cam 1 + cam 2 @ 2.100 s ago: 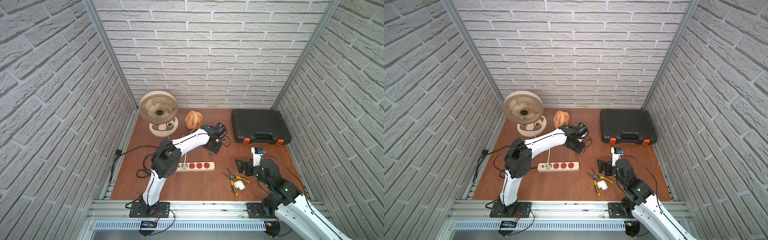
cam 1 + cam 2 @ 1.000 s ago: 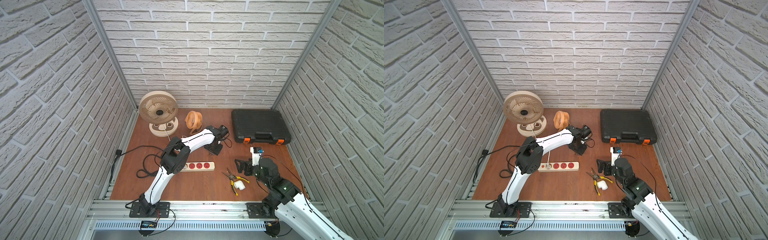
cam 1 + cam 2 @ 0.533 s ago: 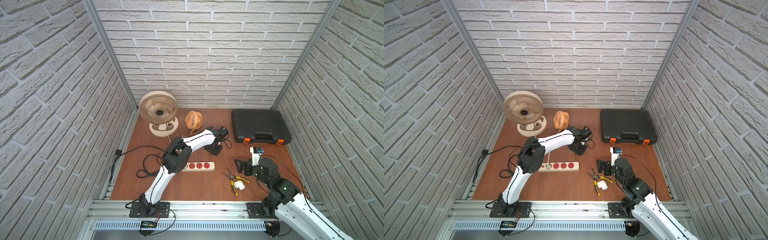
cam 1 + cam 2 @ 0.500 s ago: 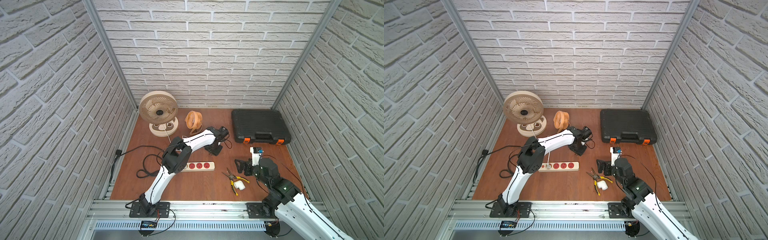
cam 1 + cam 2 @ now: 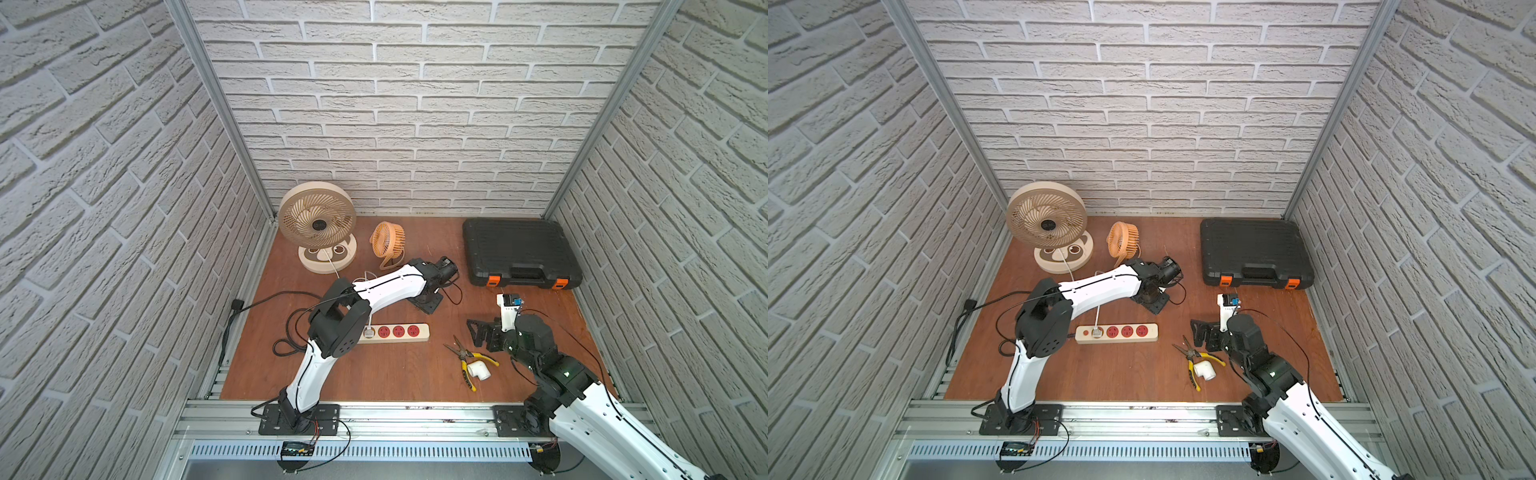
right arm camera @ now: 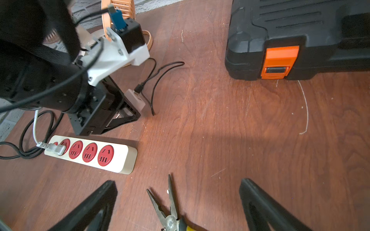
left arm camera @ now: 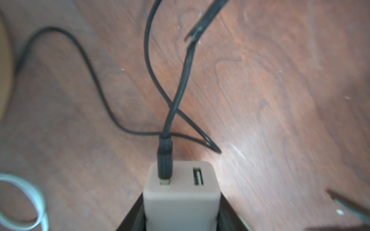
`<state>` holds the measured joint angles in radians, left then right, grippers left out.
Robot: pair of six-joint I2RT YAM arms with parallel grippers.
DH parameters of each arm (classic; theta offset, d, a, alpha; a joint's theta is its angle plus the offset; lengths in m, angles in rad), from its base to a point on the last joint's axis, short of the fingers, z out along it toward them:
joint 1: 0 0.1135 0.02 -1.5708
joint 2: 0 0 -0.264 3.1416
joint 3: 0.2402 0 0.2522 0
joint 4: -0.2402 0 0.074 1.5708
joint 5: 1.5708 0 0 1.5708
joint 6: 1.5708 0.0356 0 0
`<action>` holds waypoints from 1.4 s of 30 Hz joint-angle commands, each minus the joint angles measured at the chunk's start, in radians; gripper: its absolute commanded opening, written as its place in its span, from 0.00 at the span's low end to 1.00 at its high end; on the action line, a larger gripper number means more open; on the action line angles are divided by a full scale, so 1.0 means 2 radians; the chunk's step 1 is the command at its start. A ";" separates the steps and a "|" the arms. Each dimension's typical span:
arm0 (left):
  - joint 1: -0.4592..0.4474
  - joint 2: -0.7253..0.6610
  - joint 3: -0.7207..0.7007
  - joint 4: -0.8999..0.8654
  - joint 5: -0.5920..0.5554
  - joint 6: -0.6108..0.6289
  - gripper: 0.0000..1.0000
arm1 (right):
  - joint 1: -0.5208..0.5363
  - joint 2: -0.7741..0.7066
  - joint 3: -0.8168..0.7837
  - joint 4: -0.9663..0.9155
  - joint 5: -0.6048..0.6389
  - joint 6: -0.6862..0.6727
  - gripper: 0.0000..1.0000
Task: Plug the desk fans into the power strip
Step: Pick up the plug from the center of the board.
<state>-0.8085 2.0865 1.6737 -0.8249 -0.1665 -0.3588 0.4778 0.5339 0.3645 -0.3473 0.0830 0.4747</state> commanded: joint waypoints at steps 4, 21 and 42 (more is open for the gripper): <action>-0.004 -0.078 -0.046 0.034 -0.038 0.017 0.21 | -0.002 0.023 0.007 0.041 -0.071 0.003 0.96; -0.024 -0.212 -0.178 0.108 -0.047 0.066 0.23 | -0.019 0.190 0.132 0.066 -0.290 0.048 0.80; -0.036 -0.356 -0.333 0.253 -0.028 0.110 0.25 | -0.058 0.378 0.235 0.144 -0.465 0.107 0.60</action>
<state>-0.8757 1.3956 1.0203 -0.3935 -0.2394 -0.1539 0.3683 1.2701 0.8108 -0.1429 -0.7918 0.6666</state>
